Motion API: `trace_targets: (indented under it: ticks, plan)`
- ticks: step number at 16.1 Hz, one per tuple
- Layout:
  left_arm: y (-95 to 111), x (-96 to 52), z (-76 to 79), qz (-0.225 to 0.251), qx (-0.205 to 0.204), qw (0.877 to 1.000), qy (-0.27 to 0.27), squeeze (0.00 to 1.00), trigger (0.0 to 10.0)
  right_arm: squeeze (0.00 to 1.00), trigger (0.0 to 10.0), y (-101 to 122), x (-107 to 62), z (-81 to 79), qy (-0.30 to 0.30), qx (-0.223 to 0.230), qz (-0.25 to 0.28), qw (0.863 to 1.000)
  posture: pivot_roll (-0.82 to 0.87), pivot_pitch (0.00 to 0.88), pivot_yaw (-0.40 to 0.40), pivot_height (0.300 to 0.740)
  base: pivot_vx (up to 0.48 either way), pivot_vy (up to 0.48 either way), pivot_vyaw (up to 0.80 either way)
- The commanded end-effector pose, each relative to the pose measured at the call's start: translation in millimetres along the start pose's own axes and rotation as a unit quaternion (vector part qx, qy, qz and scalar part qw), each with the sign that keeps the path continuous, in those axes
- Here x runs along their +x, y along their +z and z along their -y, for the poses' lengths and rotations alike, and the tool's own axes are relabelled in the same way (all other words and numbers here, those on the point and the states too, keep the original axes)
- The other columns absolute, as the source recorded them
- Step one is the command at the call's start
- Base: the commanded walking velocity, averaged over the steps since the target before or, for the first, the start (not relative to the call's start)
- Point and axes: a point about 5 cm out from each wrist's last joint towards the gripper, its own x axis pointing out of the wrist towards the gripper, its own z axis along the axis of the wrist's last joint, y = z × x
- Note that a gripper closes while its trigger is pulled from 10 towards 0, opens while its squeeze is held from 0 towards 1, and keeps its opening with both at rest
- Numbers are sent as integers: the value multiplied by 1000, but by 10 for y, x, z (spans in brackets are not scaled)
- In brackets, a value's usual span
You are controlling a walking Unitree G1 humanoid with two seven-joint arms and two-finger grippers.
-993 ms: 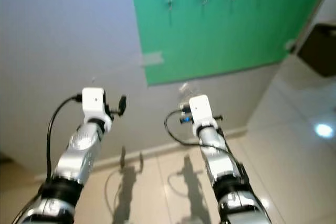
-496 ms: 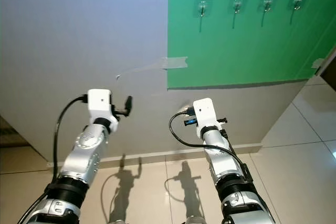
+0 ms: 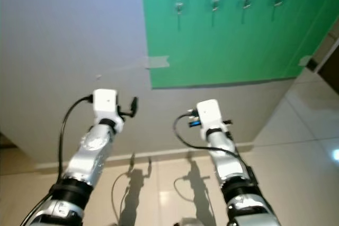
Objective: Hang keys on a hook
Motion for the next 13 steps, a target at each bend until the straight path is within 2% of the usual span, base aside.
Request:
trace_targets:
  ticks: [1,9,12,13]
  plan:
    - [-27,-10,-90,-6,7,1000,14,0,10000,0,0,56,1,-73,12,4,15,1000,-200,0,53,736,0,-431,0]
    - [-37,-11,-89,-6,5,1000,16,0,10000,0,0,52,-6,-76,13,3,16,1000,-199,0,51,736,239,-396,0]
    - [-35,-12,-90,-5,-4,1000,19,0,10000,0,0,40,-16,-72,14,3,14,1000,-203,0,52,736,0,0,0]
    - [-39,-10,-86,-8,-4,1000,18,0,10000,0,0,41,-17,-72,15,2,14,1000,-204,0,52,736,289,382,0]
